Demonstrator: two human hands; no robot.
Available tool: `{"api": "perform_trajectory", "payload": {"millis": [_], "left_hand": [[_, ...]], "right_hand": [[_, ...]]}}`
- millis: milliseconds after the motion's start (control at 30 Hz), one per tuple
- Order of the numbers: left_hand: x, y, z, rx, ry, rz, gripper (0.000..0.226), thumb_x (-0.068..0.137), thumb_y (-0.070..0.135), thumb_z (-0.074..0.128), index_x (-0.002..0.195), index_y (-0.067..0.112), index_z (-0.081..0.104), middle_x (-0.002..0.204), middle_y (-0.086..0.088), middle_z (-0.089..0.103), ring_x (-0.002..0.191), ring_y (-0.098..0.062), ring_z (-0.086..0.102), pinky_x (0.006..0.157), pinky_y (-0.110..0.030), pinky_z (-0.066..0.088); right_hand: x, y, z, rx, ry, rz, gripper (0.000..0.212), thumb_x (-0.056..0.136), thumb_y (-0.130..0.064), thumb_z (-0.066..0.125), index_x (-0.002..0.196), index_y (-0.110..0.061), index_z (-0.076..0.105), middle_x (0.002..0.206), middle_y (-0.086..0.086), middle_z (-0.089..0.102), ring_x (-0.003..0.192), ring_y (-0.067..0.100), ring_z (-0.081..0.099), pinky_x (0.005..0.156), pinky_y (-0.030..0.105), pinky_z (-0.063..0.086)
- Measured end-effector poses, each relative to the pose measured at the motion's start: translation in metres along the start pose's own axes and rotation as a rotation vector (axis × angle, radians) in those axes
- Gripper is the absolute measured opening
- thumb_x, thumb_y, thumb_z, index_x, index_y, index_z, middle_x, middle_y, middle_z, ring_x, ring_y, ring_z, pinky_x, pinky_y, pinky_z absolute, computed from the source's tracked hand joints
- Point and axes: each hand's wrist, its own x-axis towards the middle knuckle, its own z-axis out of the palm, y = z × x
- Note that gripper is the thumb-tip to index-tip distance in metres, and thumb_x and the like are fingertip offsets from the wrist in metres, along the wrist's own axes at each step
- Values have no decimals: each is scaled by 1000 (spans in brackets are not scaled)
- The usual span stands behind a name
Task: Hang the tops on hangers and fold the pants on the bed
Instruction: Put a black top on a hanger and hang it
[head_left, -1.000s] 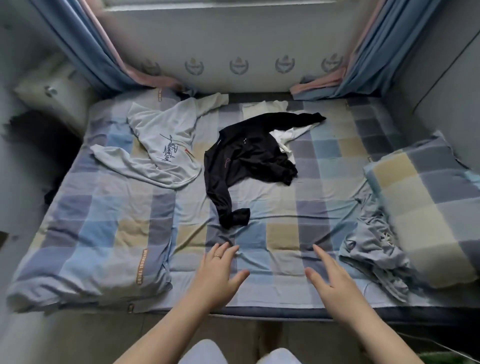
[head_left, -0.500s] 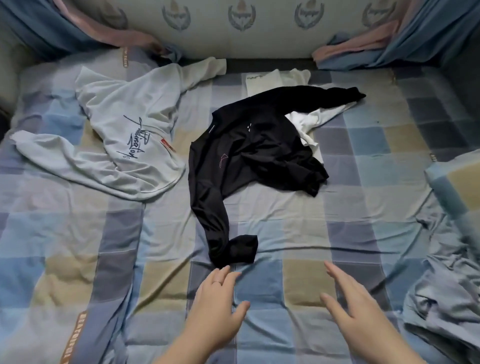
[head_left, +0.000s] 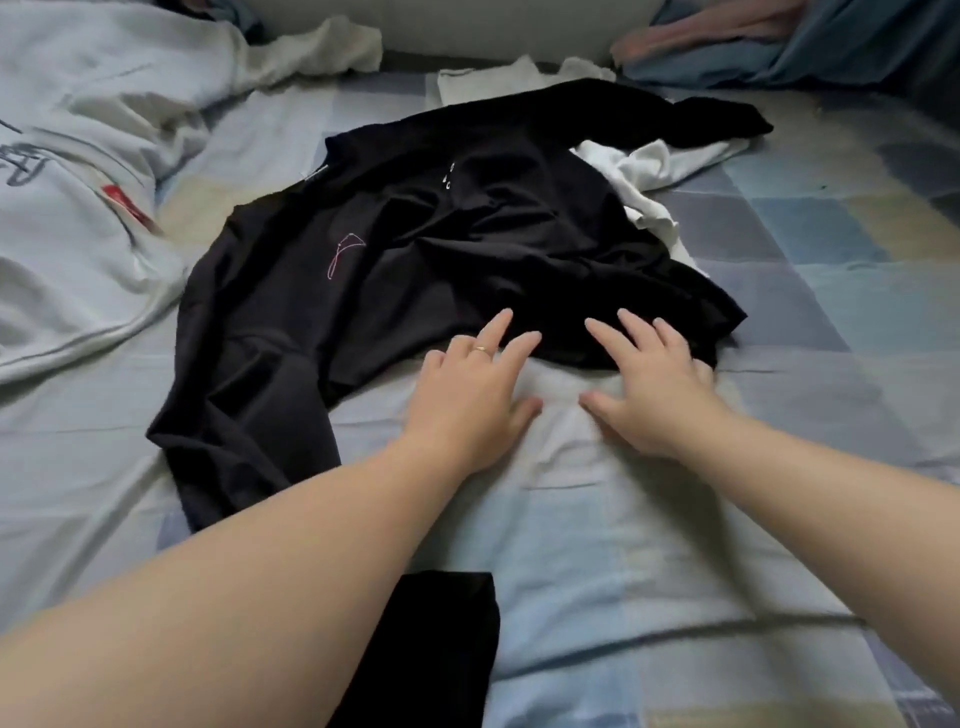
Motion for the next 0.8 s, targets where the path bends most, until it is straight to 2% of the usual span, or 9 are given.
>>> {"api": "perform_trajectory", "payload": {"millis": [67, 200, 300, 400, 533, 667, 800], "left_hand": [[21, 3, 17, 33, 81, -21, 65, 94, 63, 45, 153, 44, 26, 163, 3, 29, 125, -30, 43, 92, -43, 37], [54, 7, 26, -9, 165, -82, 38, 99, 50, 47, 135, 40, 53, 136, 0, 49, 108, -30, 48, 79, -38, 33], [54, 12, 24, -80, 210, -78, 22, 104, 37, 46, 117, 29, 61, 123, 1, 54, 101, -29, 48, 75, -37, 32], [32, 12, 17, -174, 180, -90, 21, 104, 35, 47, 114, 25, 62, 115, 3, 55, 104, -27, 47, 75, -36, 30], [-34, 26, -1, -299, 91, -191, 17, 102, 30, 50, 109, 23, 64, 107, 5, 57, 101, -23, 50, 76, -33, 28], [-114, 42, -49, -265, -189, -246, 21, 104, 32, 45, 113, 24, 62, 108, 2, 59, 105, -26, 53, 78, -37, 37], [-202, 56, -124, -282, -502, -337, 24, 105, 36, 40, 118, 31, 60, 117, 4, 61, 113, -28, 56, 89, -44, 44]], "right_hand": [[15, 5, 14, -16, 73, 11, 68, 94, -61, 48, 152, -50, 16, 166, -10, 7, 152, 25, 7, 112, 60, 22], [29, 10, 25, -49, 315, 4, 47, 98, -33, 51, 145, -33, 46, 151, -1, 42, 131, 35, 40, 99, 49, 36], [35, 10, 13, -14, 308, 25, 35, 101, -20, 49, 134, -27, 61, 138, -1, 52, 118, 36, 46, 96, 44, 41], [19, 3, -5, 32, 190, 27, 36, 100, -17, 45, 129, -29, 64, 131, -1, 60, 119, 35, 52, 98, 43, 46], [-41, -8, -23, -5, 4, 2, 35, 100, -24, 46, 125, -38, 65, 125, 1, 67, 113, 34, 60, 92, 40, 47], [-112, -22, -45, 8, -264, 0, 28, 102, -34, 47, 120, -45, 66, 118, 0, 68, 107, 33, 62, 83, 37, 47], [-196, -45, -84, 73, -543, -53, 18, 100, -41, 52, 108, -39, 69, 101, -3, 66, 97, 30, 62, 81, 39, 53]]}}
